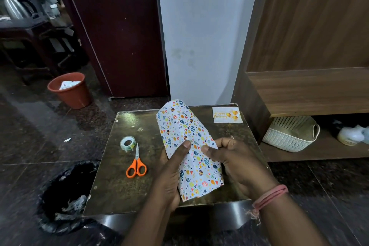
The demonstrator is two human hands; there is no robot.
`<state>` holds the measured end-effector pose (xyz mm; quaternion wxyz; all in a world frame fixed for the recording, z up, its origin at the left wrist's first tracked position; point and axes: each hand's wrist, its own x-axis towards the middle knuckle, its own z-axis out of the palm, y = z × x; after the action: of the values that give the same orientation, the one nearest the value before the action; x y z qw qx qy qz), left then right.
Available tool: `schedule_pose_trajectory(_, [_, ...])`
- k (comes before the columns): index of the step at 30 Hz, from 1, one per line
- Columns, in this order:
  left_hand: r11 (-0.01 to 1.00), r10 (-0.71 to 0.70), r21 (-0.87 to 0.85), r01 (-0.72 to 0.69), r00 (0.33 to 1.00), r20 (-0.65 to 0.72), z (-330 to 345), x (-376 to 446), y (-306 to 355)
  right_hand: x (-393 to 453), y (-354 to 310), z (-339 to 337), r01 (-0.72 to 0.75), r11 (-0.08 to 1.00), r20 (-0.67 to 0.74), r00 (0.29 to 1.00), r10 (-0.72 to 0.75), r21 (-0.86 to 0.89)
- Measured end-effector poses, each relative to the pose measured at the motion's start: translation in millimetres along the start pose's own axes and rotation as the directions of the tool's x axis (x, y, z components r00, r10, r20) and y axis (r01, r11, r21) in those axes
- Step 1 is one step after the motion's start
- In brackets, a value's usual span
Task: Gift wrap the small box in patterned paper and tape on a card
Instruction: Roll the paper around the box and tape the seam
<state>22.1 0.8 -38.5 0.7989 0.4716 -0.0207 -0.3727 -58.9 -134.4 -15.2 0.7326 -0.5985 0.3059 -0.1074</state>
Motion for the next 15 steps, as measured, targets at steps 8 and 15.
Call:
schedule_pose_trajectory(8, [0.993,-0.082,0.087,0.078,0.996,0.047,6,-2,3,10,12,-10,-0.102,0.995,-0.175,0.980,0.097,-0.016])
schedule_pose_trajectory(15, [0.484,0.179,0.874,-0.034,0.982,-0.061,-2,18,-11,17,22,-21,-0.173,0.974,-0.350,0.930,0.113,-0.144])
